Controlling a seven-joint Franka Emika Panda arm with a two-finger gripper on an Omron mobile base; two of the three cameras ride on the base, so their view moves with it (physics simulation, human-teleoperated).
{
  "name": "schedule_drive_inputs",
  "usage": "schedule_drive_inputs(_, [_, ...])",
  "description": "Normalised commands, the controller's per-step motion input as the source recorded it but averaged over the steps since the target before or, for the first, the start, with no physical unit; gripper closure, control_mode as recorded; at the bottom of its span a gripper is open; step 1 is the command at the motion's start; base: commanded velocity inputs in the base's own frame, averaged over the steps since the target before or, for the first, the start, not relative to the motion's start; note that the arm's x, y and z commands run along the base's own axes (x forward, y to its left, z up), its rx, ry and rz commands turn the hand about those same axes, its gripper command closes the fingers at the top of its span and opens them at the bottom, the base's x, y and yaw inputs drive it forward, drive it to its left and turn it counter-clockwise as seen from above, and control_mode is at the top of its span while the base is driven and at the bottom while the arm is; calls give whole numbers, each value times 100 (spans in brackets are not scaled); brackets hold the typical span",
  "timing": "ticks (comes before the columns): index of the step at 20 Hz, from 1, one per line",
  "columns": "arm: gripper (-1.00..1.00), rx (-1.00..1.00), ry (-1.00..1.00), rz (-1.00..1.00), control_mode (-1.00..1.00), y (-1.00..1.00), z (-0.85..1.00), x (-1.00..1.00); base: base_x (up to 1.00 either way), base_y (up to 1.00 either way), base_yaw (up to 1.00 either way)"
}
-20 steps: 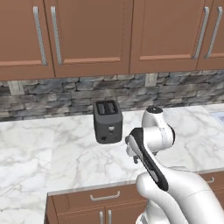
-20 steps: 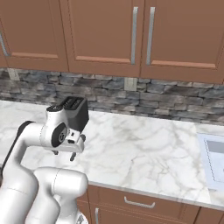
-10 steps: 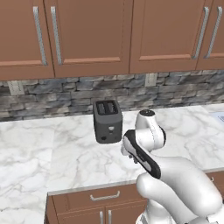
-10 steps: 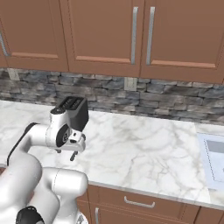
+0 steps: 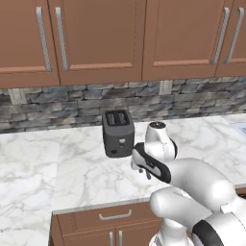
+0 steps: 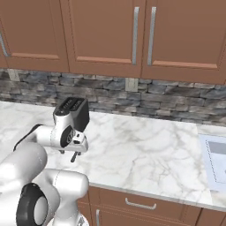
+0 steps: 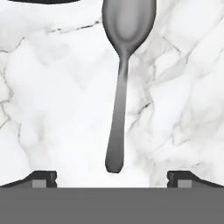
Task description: Take the fork and place it on the left side of the plate. Then take the spoon and place it on the right side of the plate. Make sure they're directly next to the plate.
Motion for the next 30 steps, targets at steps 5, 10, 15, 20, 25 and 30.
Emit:
schedule_drive_inputs(5, [-100, 0, 0, 0, -100, 0, -31, 21, 0, 0, 0])
schedule_drive_inputs(10, [-100, 0, 0, 0, -100, 0, -34, 10, 0, 0, 0])
schedule_drive_inputs(15, [100, 0, 0, 0, -100, 0, -42, 1, 0, 0, 0])
schedule_drive_inputs(20, [100, 0, 0, 0, -100, 0, -40, -2, 0, 0, 0])
schedule_drive_inputs(25, [100, 3, -8, 0, -100, -2, -19, -32, 0, 0, 0])
schedule_drive_inputs(30, [100, 11, -28, 0, -100, -10, -17, -51, 0, 0, 0])
